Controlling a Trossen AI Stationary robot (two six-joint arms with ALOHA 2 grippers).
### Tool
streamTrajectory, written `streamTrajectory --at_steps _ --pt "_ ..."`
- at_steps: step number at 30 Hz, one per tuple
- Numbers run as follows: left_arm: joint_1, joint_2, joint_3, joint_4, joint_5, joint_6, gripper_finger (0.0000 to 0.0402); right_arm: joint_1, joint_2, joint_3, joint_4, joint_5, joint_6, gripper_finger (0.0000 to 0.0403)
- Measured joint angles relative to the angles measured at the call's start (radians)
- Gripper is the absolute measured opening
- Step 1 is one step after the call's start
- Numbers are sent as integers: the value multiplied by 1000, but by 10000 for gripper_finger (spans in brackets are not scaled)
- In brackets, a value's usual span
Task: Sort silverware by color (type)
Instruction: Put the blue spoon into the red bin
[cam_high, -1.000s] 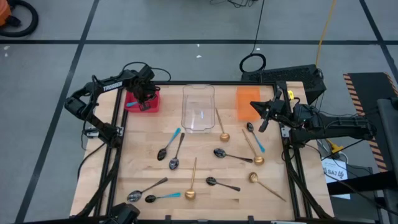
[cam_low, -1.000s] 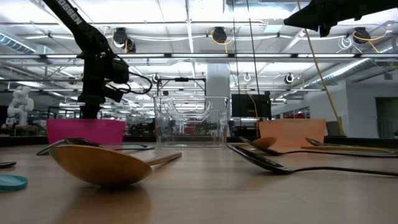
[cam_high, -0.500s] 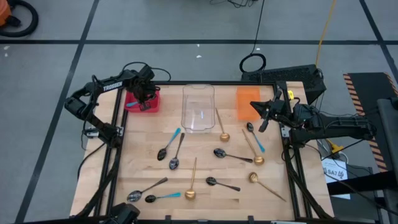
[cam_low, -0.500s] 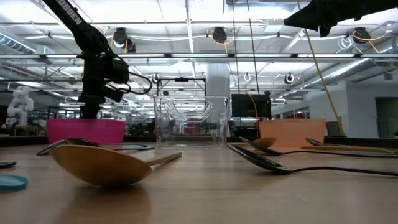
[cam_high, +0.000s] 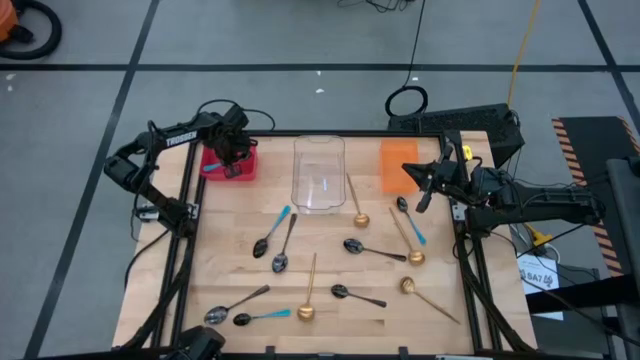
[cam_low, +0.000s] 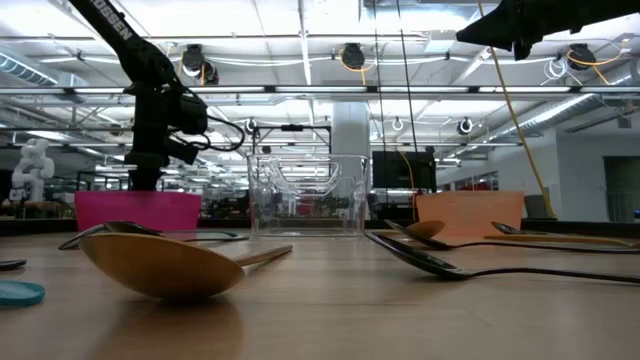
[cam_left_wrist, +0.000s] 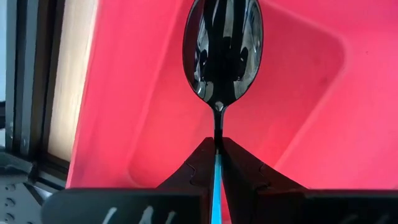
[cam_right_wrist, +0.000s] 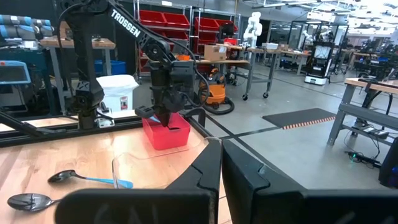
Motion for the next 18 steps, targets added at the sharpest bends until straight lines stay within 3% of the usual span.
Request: streamTrajectory --at_steps 18 --pt "0 56 0 44 -3 46 26 0 0 0 0 3 0 11"
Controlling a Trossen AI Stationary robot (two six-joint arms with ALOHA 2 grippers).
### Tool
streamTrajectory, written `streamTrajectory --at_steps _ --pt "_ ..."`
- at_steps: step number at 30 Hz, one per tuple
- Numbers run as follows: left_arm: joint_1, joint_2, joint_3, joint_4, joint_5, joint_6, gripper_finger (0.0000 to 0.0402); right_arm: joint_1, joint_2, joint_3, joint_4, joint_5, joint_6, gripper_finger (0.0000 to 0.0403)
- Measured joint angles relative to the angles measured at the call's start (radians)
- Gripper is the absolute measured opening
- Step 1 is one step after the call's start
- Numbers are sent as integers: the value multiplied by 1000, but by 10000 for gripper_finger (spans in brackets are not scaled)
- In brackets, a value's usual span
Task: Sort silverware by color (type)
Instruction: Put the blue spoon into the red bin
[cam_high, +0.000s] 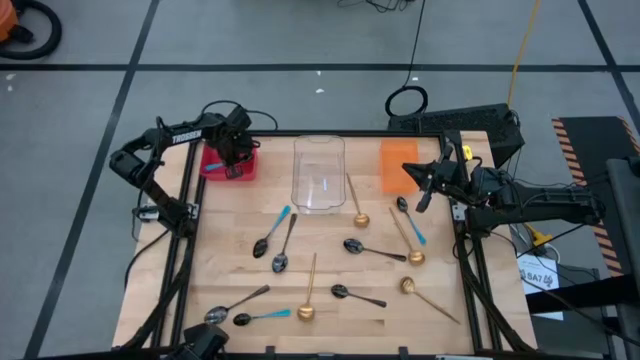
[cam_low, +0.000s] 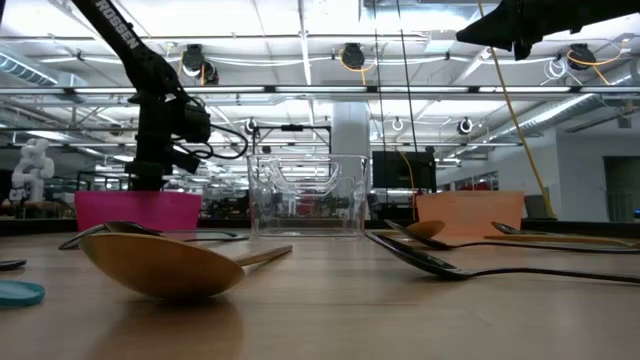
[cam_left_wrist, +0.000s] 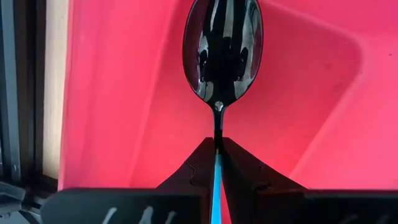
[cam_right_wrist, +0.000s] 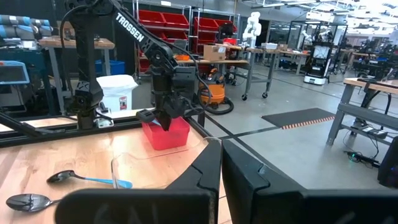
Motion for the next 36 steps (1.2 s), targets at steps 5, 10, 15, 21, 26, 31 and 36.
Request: streamTrajectory --at_steps 5,10,15,21,26,31,36 --pt "0 0 0 1 0 -24 26 0 0 0 0 0 0 11" --pt "0 0 0 0 0 -26 26 0 0 0 0 0 0 11" --pt "0 0 0 0 1 -34 26 0 0 0 0 0 3 11" --pt "0 0 0 2 1 -44 27 0 0 0 0 0 4 11" --pt "0 0 0 2 1 -49 27 0 0 0 0 0 4 11" --pt "0 0 0 3 1 -55 27 0 0 0 0 0 4 11" --pt "0 0 0 3 1 -61 27 0 0 0 0 0 4 11"
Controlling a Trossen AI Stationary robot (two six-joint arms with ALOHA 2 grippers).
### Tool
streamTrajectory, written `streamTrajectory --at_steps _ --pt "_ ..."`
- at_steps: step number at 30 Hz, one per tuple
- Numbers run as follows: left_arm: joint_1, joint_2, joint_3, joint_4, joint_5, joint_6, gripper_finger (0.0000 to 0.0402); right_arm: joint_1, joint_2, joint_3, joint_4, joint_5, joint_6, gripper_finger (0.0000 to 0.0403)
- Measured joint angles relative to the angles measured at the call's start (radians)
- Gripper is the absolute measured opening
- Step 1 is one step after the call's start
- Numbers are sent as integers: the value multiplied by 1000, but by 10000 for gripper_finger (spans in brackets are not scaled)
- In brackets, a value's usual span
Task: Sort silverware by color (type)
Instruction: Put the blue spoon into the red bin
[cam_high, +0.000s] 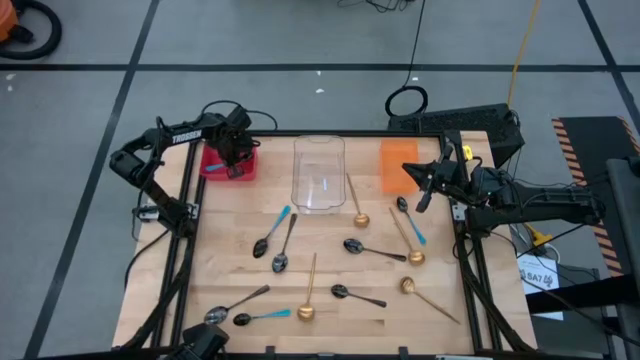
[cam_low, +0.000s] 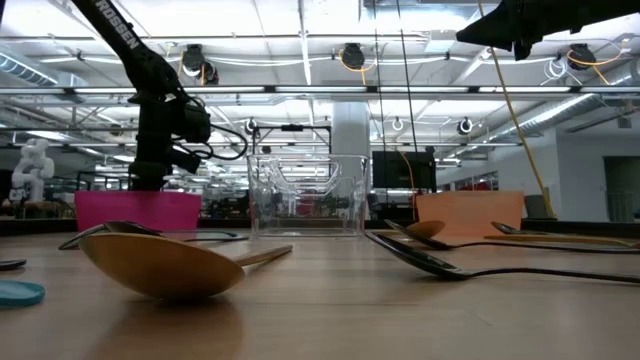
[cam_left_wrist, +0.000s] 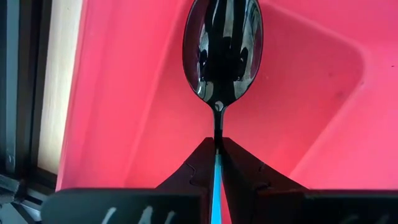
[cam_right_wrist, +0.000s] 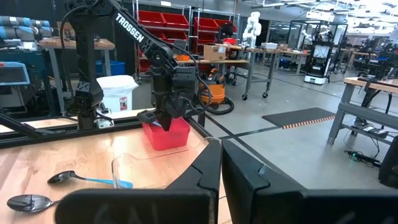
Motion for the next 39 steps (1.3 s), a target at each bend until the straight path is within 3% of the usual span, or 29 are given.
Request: streamTrajectory --at_steps 39 --pt "-23 0 0 -22 8 -43 27 0 0 0 0 0 3 11"
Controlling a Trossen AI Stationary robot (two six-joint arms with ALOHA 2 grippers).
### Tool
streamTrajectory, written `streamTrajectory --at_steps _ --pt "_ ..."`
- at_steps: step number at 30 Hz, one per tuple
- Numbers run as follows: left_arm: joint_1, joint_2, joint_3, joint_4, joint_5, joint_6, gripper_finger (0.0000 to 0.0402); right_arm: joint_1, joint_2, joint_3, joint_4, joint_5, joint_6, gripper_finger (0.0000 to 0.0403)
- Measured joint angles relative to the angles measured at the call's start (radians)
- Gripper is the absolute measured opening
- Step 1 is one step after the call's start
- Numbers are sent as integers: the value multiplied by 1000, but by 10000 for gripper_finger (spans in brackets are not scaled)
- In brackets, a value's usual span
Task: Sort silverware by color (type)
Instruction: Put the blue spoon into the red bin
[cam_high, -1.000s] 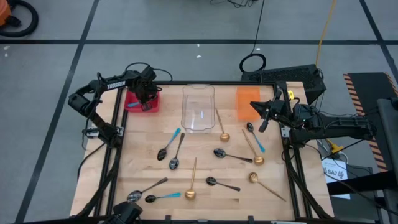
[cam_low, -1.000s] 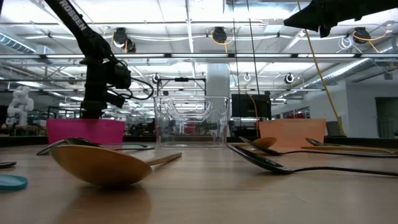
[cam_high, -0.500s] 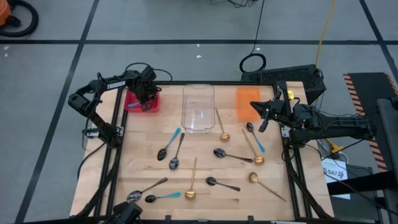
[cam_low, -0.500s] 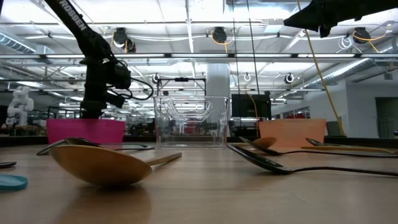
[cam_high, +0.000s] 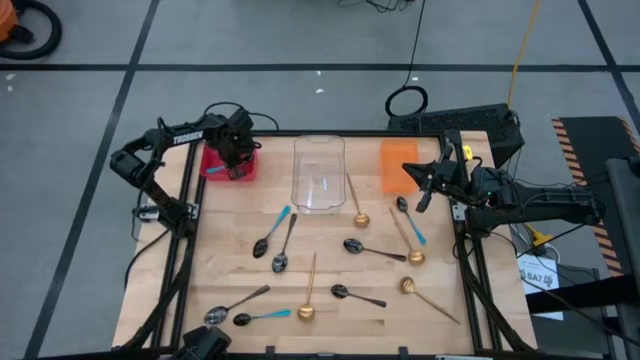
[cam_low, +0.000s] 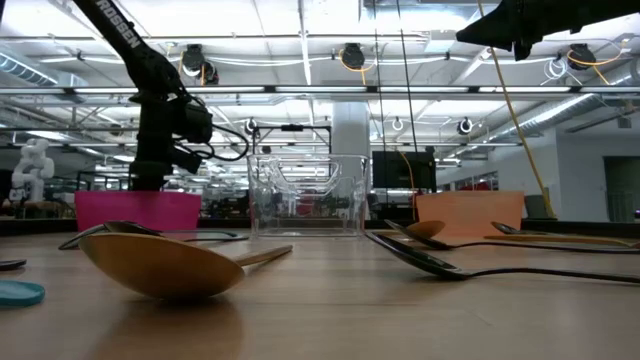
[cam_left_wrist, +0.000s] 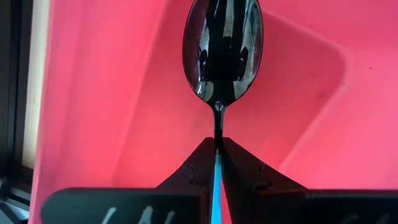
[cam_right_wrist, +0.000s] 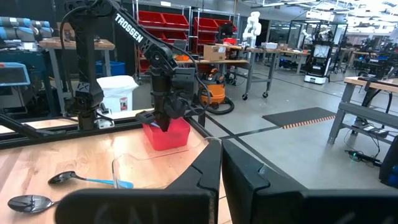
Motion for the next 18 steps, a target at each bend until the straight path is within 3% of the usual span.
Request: streamTrajectory --at_steps 18 --pt "7 0 0 1 -9 24 26 0 0 0 0 0 0 11"
